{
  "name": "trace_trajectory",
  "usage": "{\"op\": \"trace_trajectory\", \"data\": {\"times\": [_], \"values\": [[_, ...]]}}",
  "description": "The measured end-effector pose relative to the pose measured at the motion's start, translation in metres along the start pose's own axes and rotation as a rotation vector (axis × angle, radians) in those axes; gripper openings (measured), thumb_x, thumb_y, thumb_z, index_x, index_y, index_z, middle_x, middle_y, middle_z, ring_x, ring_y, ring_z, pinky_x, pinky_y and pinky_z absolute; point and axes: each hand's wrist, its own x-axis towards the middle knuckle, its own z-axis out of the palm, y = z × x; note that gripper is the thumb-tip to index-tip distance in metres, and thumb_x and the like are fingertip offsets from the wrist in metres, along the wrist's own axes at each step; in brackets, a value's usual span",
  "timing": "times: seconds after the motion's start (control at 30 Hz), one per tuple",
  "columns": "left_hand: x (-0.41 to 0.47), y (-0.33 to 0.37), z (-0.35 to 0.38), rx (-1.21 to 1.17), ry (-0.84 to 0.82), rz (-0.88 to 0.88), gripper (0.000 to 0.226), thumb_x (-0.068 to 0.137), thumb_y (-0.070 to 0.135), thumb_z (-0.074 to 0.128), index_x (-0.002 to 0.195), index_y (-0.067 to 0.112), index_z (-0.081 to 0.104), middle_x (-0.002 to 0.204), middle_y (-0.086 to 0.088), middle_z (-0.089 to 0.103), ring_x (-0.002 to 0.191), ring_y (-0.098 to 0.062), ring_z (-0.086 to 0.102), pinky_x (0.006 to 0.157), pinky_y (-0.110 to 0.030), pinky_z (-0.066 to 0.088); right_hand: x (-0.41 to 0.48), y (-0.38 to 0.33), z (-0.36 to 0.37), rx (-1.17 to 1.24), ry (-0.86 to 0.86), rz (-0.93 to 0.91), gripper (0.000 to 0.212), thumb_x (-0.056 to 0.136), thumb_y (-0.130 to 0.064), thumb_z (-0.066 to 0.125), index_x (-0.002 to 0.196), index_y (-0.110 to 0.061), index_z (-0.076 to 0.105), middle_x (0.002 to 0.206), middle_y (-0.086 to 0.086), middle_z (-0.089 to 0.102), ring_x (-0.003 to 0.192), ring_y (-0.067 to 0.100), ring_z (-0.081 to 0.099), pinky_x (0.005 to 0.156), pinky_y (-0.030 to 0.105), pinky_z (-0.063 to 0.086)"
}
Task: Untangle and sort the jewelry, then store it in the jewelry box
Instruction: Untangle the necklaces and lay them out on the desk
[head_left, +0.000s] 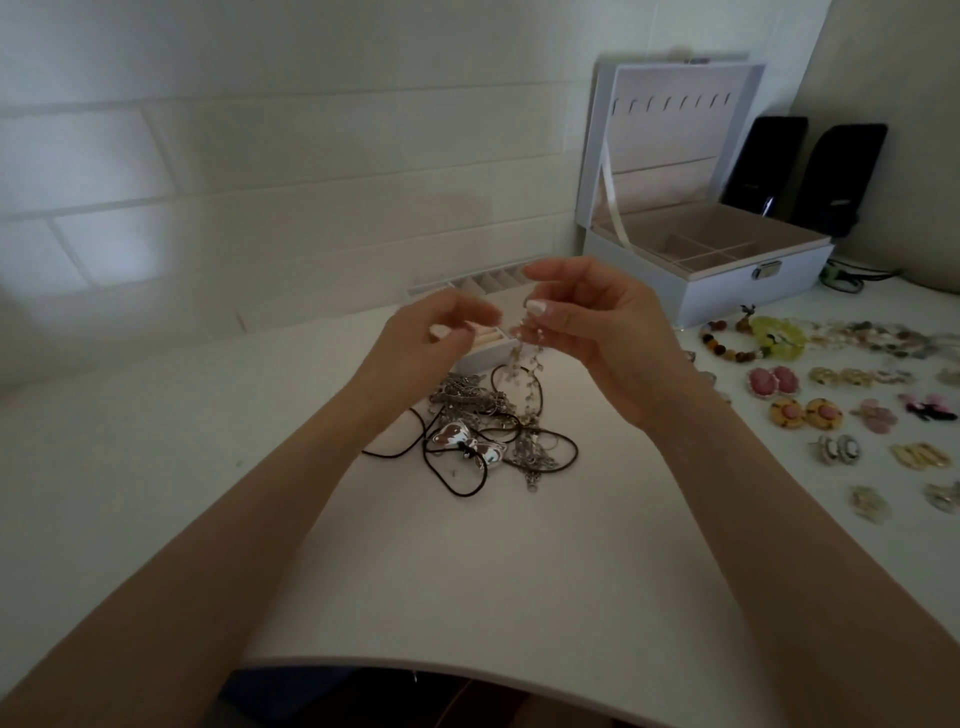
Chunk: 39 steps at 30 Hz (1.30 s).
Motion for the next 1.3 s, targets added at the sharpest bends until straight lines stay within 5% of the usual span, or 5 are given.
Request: {"op": "trace_trajectory", "data": {"times": [0.13, 0.6, 0.8, 1.03, 1.3], "values": [[-0.006, 0.008, 0.006, -0.199, -0.285, -0.008, 0.024, 0.089, 0.003, 0.059, 0.105, 0.020, 0.060, 0.093, 0.005, 0.071, 0.090, -0.004, 0.066, 0.080, -0.017, 0.050, 0.000, 0.000, -0.001, -0.035, 0.020, -0.034, 0.031, 0.079, 0.014, 0.059, 0.095, -0.011, 0.066, 0.084, 0.003, 0.065, 0.079, 0.014, 0.066, 0.077, 0.025, 0.053], [0.000, -0.011, 0.009, 0.094, -0.075, -0.032, 0.006, 0.087, 0.012, 0.063, 0.082, 0.016, 0.065, 0.076, 0.007, 0.069, 0.064, 0.006, 0.058, 0.065, -0.006, 0.041, 0.000, -0.009, -0.002, 0.324, 0.019, -0.063, 0.024, 0.074, 0.006, 0.057, 0.096, -0.005, 0.062, 0.079, 0.004, 0.063, 0.073, 0.013, 0.064, 0.072, 0.024, 0.053], [-0.003, 0.005, 0.005, -0.188, 0.101, 0.061, 0.012, 0.091, 0.002, 0.056, 0.081, 0.008, 0.058, 0.071, -0.003, 0.068, 0.057, 0.000, 0.060, 0.054, -0.007, 0.040, 0.000, -0.001, -0.001, 0.014, 0.052, 0.022, 0.026, 0.085, 0.009, 0.047, 0.092, -0.006, 0.066, 0.077, 0.003, 0.064, 0.059, 0.009, 0.049, 0.056, 0.019, 0.041], [-0.002, 0.001, 0.004, -0.172, 0.068, 0.127, 0.011, 0.088, 0.007, 0.061, 0.080, 0.015, 0.062, 0.070, 0.004, 0.065, 0.062, -0.008, 0.058, 0.055, -0.013, 0.041, -0.007, 0.013, 0.015, -0.657, 0.004, 0.149, 0.022, 0.075, -0.035, 0.076, 0.093, -0.024, 0.070, 0.070, -0.011, 0.066, 0.053, -0.009, 0.055, 0.050, 0.005, 0.038], [0.000, -0.002, 0.003, -0.140, -0.009, 0.082, 0.009, 0.089, 0.013, 0.062, 0.083, 0.019, 0.063, 0.075, 0.007, 0.067, 0.065, -0.007, 0.060, 0.059, -0.013, 0.042, -0.005, 0.005, 0.015, -0.430, 0.116, 0.098, 0.015, 0.087, -0.013, 0.064, 0.072, -0.014, 0.065, 0.063, -0.005, 0.058, 0.046, -0.004, 0.044, 0.049, 0.009, 0.034]]}}
